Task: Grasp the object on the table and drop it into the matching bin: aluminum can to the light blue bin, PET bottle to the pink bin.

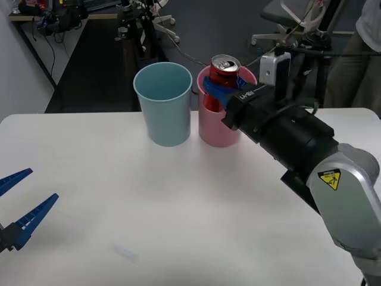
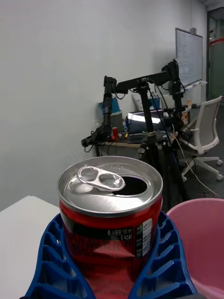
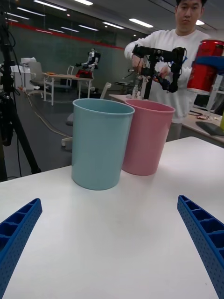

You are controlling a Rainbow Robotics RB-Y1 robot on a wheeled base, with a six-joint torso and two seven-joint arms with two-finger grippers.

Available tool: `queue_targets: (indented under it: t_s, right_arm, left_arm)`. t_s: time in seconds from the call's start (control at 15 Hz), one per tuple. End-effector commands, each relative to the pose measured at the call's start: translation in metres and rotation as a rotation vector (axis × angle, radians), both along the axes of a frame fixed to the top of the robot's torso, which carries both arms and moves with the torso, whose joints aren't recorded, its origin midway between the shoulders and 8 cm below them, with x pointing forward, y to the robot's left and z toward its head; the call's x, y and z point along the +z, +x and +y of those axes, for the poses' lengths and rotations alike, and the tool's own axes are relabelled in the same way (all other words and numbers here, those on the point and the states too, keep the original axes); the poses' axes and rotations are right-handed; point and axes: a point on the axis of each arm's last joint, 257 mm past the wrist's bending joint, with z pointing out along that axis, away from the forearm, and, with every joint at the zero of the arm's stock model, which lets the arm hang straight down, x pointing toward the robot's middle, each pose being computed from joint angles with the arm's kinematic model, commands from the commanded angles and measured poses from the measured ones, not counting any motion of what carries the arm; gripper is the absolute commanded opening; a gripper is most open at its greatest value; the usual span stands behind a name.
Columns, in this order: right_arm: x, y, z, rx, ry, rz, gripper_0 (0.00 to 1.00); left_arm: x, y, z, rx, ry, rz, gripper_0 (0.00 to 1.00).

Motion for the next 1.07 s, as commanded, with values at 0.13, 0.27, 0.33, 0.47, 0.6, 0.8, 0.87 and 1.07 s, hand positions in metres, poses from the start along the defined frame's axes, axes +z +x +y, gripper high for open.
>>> queue_targets:
  t_s: [0.13, 0.27, 0.33, 0.47, 0.6, 0.8, 0.87, 1.07]
  right_arm:
    - [0.016, 0.051, 0.026, -0.037, -0.002, -0.006, 0.0]
    - [0.021, 0.075, 0.036, -0.055, -0.006, -0.001, 0.0]
    - [0.022, 0.086, 0.042, -0.058, -0.007, 0.008, 0.0]
    - [0.023, 0.104, 0.051, -0.069, -0.007, 0.017, 0.0]
    - [0.025, 0.122, 0.061, -0.079, -0.014, 0.014, 0.0]
    - [0.029, 0.142, 0.079, -0.087, -0.019, 0.011, 0.0]
    - [0.028, 0.148, 0.085, -0.088, -0.026, 0.013, 0.0]
    - [0.025, 0.164, 0.099, -0.096, -0.048, 0.017, 0.0]
  left_arm:
    - [0.0, 0.0, 0.0, 0.0, 0.0, 0.0, 1.0]
    - [0.0, 0.0, 0.0, 0.0, 0.0, 0.0, 1.0]
    - [0.0, 0.0, 0.0, 0.0, 0.0, 0.0, 1.0]
    - [0.0, 0.0, 0.0, 0.0, 0.0, 0.0, 1.0]
    - [0.0, 0.0, 0.0, 0.0, 0.0, 0.0, 1.0]
    - [0.0, 0.0, 0.0, 0.0, 0.0, 0.0, 1.0]
    - [0.0, 0.0, 0.0, 0.0, 0.0, 0.0, 1.0]
    - [0.0, 0.0, 0.0, 0.0, 0.0, 0.0, 1.0]
